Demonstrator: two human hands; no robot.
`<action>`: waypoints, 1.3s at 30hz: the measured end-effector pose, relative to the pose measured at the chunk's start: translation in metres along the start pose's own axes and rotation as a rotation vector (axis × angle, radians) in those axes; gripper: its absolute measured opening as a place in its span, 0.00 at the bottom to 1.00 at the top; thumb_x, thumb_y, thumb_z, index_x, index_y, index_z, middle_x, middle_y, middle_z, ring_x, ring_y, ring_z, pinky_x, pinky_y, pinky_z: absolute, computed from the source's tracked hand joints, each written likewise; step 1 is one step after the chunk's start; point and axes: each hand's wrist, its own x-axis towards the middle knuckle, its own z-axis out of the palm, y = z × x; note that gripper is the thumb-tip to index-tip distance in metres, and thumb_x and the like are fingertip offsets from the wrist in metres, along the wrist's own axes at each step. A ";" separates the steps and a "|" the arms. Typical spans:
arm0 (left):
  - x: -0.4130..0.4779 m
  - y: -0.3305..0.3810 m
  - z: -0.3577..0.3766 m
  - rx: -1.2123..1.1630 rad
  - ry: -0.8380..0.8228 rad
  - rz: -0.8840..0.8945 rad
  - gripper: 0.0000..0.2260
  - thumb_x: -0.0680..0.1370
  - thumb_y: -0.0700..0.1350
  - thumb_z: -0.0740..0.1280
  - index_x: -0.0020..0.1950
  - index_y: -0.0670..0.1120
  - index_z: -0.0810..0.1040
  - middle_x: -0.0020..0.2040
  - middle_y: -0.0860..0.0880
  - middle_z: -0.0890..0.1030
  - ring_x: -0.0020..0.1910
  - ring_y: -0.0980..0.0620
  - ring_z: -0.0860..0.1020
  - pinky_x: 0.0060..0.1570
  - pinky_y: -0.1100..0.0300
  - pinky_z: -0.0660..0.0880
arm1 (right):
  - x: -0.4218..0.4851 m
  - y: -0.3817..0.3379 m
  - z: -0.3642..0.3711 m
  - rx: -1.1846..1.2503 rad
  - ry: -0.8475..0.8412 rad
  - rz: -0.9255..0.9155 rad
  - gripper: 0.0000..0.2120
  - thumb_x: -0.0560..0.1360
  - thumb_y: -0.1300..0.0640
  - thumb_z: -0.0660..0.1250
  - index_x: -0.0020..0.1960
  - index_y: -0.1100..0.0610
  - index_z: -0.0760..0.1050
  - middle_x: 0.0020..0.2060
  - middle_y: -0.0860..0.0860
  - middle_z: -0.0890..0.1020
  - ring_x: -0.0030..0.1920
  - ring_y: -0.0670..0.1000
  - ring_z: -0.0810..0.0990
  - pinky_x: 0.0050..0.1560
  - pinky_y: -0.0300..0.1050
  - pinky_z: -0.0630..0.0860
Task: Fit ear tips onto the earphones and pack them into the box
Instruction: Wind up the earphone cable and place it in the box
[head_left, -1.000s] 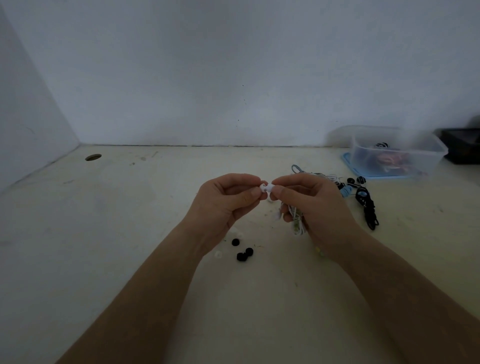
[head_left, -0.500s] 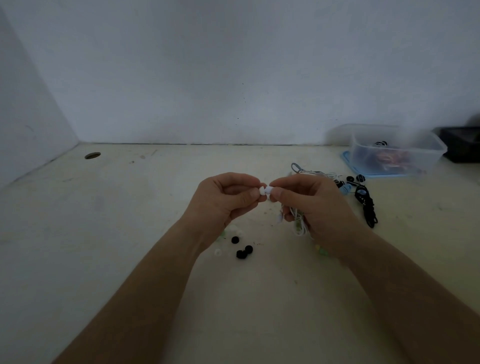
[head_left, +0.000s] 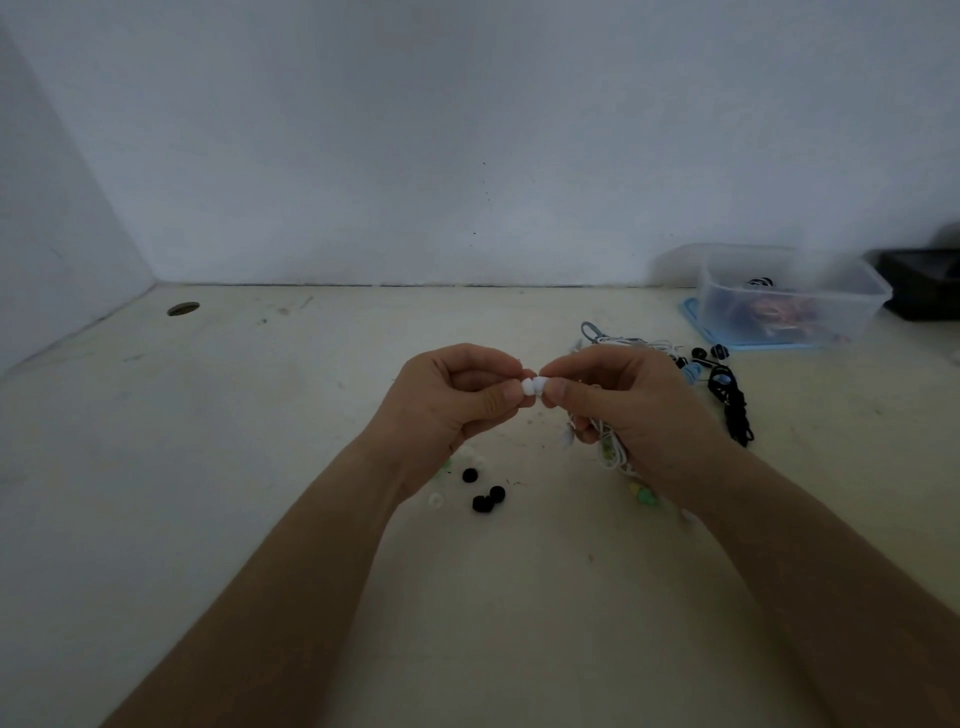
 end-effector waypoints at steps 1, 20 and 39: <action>0.000 0.000 0.000 0.006 0.003 -0.003 0.10 0.65 0.38 0.74 0.46 0.40 0.82 0.44 0.40 0.86 0.45 0.47 0.85 0.46 0.61 0.81 | 0.000 0.000 0.000 -0.009 0.002 -0.002 0.11 0.68 0.54 0.75 0.47 0.59 0.85 0.38 0.64 0.82 0.31 0.54 0.75 0.35 0.51 0.75; -0.001 0.000 0.000 0.013 -0.027 -0.010 0.09 0.65 0.39 0.74 0.45 0.42 0.83 0.44 0.41 0.85 0.44 0.47 0.84 0.45 0.61 0.81 | -0.002 -0.004 0.001 0.110 -0.057 0.093 0.07 0.65 0.55 0.74 0.43 0.54 0.85 0.37 0.57 0.84 0.29 0.50 0.75 0.29 0.43 0.73; -0.006 0.000 0.012 0.308 0.010 0.041 0.10 0.73 0.39 0.74 0.54 0.43 0.82 0.45 0.45 0.86 0.44 0.48 0.85 0.46 0.60 0.80 | 0.003 -0.009 0.005 0.590 0.033 0.292 0.06 0.75 0.62 0.65 0.50 0.60 0.79 0.36 0.54 0.80 0.32 0.50 0.79 0.31 0.43 0.77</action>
